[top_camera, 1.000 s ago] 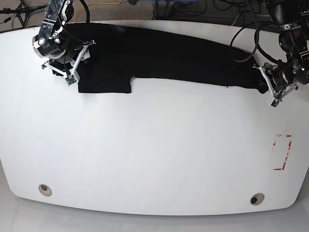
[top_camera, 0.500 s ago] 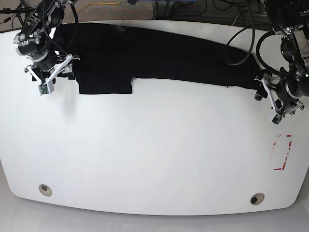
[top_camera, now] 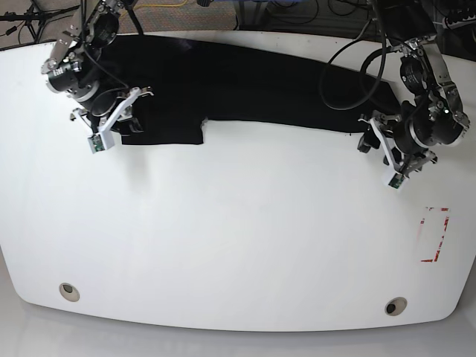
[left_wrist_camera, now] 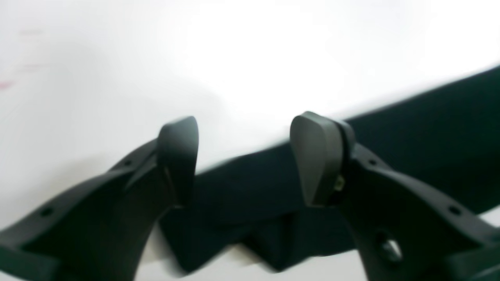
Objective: Fold the T-shirt properly
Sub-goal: 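Open both grippers and release the folded shirt edge, then grasp the folded strip's edge with both grippers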
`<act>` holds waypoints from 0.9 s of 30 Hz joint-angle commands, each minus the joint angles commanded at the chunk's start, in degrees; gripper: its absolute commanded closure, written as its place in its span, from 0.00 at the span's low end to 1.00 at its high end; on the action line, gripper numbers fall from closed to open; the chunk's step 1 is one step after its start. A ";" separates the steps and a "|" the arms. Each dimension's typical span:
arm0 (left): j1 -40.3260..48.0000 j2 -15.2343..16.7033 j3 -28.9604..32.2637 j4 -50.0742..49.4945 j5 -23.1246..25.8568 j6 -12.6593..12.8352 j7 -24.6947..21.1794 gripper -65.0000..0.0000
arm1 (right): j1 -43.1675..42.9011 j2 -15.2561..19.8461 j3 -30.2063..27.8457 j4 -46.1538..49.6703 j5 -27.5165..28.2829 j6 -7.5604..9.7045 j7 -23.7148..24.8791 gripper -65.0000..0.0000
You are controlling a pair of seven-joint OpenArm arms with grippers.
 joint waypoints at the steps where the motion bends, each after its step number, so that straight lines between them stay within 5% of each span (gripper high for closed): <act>1: 0.26 0.35 0.00 -0.88 1.49 0.00 -0.88 0.69 | -0.35 -0.09 -0.79 -0.09 -1.23 0.00 0.00 0.92; 4: 2.11 0.26 -0.09 -3.34 4.92 -0.26 -4.22 0.81 | -1.23 -0.09 -2.02 -0.62 -4.84 0.00 0.26 0.90; 12: 5.36 -2.20 -0.35 -8.79 8.88 -0.44 -8.26 0.84 | -4.04 3.43 -5.19 -7.91 -14.15 0.00 7.12 0.87; 27: 7.12 -3.60 -0.26 -8.97 7.82 -0.44 -8.26 0.84 | 5.45 12.31 -12.22 -30.51 -15.21 0.00 18.55 0.87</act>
